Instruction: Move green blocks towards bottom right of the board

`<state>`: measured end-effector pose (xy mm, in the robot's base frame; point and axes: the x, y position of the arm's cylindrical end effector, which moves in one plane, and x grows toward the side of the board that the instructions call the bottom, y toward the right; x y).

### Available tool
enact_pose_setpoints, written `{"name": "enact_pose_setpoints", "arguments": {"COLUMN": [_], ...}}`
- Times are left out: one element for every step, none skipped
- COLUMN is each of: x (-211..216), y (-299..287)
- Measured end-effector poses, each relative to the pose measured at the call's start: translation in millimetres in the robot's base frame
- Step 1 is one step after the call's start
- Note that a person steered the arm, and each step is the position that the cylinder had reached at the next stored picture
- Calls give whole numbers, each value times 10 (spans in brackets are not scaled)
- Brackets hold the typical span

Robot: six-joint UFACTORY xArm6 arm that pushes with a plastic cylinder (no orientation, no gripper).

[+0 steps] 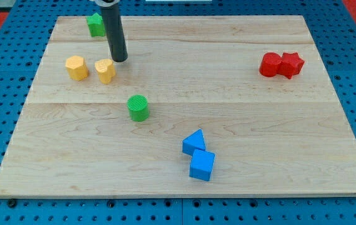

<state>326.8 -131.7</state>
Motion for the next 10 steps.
{"name": "enact_pose_setpoints", "arguments": {"x": [0,-3,-100,-437,-869,-1186,-994,-568,224,602], "y": [-275,-766,-1176,-1202,-1180,-896,218,1377,1432,1520]}}
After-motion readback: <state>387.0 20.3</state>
